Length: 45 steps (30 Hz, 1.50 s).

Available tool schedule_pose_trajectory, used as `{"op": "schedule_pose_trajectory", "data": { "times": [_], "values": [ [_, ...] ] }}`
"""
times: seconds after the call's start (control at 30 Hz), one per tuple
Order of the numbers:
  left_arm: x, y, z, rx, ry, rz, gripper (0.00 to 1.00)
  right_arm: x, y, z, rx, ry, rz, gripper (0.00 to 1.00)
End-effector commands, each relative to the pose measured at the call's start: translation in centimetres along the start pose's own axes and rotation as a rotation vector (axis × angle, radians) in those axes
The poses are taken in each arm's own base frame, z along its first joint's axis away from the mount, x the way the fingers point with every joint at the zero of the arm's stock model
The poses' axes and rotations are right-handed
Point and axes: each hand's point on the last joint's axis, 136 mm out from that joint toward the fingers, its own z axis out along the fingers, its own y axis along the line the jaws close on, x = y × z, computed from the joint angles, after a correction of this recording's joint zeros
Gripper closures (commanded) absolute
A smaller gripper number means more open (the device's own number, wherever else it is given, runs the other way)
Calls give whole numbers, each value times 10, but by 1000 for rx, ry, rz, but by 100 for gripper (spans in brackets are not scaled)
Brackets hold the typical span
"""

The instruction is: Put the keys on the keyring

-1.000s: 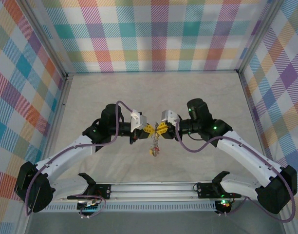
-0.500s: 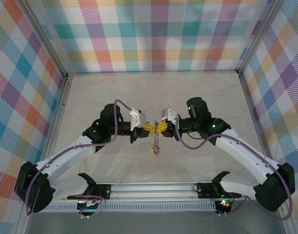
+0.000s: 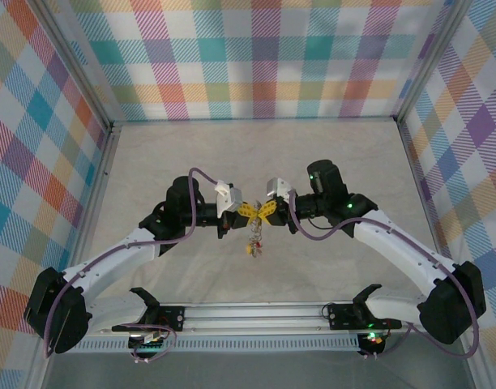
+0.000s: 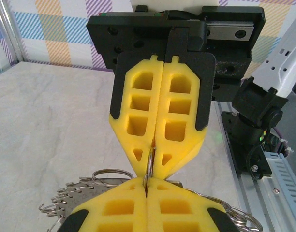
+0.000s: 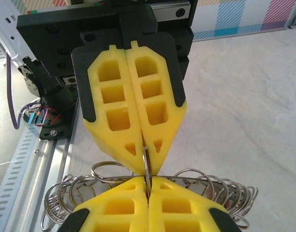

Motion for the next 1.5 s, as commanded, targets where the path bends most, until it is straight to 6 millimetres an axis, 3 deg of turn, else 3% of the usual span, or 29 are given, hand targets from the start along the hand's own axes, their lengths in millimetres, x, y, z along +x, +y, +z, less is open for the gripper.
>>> {"op": "schedule_pose_trajectory", "data": {
  "times": [0.0,0.1,0.17,0.3,0.6,1.0,1.07,1.13,1.3,1.47],
  "values": [
    [-22,-1,-3,-25,-45,77,93,-13,9,2,-49,-32,-58,100],
    [-7,4,-9,-74,62,80,89,-6,8,-2,-26,27,-70,100],
    [1,2,-12,-70,132,84,81,-1,8,-3,-17,63,-76,100],
    [9,3,-11,-56,199,55,81,11,2,1,65,170,-160,100],
    [9,-16,7,34,182,73,81,10,3,4,115,169,-187,100],
    [15,-19,3,48,233,63,76,9,7,1,110,158,-186,100],
    [20,-16,5,39,254,48,79,7,9,1,104,152,-188,100],
    [22,-15,8,44,262,36,88,6,11,1,96,141,-185,100],
    [11,-14,12,54,212,42,100,6,13,3,74,143,-177,100],
    [6,-18,12,79,189,53,100,3,10,-3,125,101,-172,83]
  ]
}}
